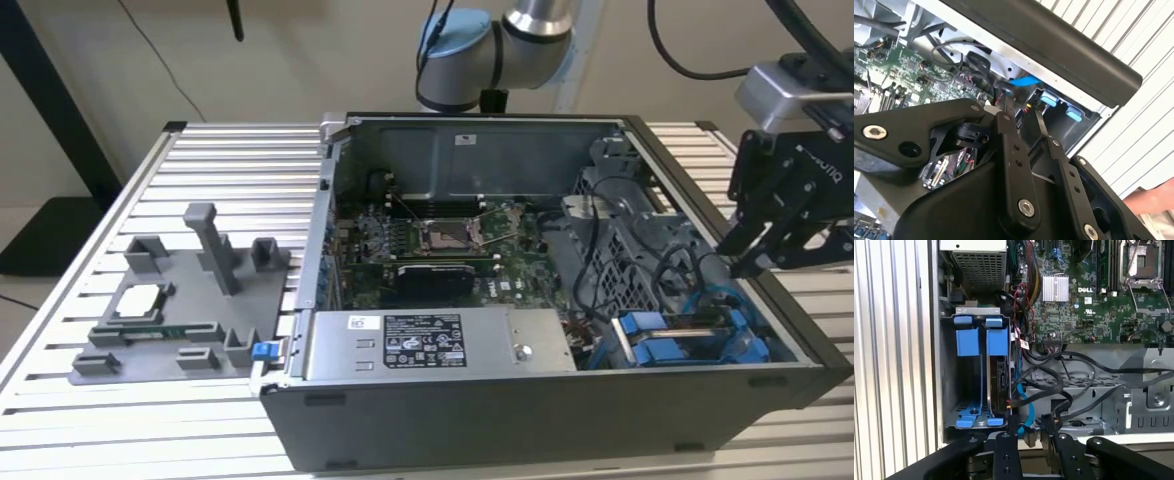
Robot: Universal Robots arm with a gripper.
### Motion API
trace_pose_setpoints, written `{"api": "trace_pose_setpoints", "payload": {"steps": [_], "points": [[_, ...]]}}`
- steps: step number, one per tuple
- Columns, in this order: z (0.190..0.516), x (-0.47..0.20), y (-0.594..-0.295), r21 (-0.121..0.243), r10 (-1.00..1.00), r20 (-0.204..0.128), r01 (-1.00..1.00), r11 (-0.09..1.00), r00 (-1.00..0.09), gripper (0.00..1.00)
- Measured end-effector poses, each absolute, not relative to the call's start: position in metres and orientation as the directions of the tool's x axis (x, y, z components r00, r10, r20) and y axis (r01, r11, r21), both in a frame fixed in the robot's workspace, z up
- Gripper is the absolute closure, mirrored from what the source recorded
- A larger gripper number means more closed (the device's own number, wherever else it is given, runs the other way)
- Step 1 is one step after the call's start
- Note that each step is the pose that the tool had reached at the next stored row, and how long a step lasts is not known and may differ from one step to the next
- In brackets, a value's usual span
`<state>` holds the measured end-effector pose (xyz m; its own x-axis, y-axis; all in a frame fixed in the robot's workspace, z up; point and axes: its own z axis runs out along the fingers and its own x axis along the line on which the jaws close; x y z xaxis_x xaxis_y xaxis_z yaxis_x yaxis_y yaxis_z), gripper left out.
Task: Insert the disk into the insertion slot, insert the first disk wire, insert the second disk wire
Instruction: 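Insert the second disk wire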
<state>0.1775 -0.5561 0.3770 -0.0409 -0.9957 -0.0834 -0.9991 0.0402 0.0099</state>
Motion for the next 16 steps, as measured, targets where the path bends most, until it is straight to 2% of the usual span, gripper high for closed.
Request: {"api": "trace_pose_setpoints", "payload": {"steps": [16], "points": [[0.373,0.19,-0.556,0.008,-0.996,-0.083,-1.0,0.009,-0.01,0.0]]}}
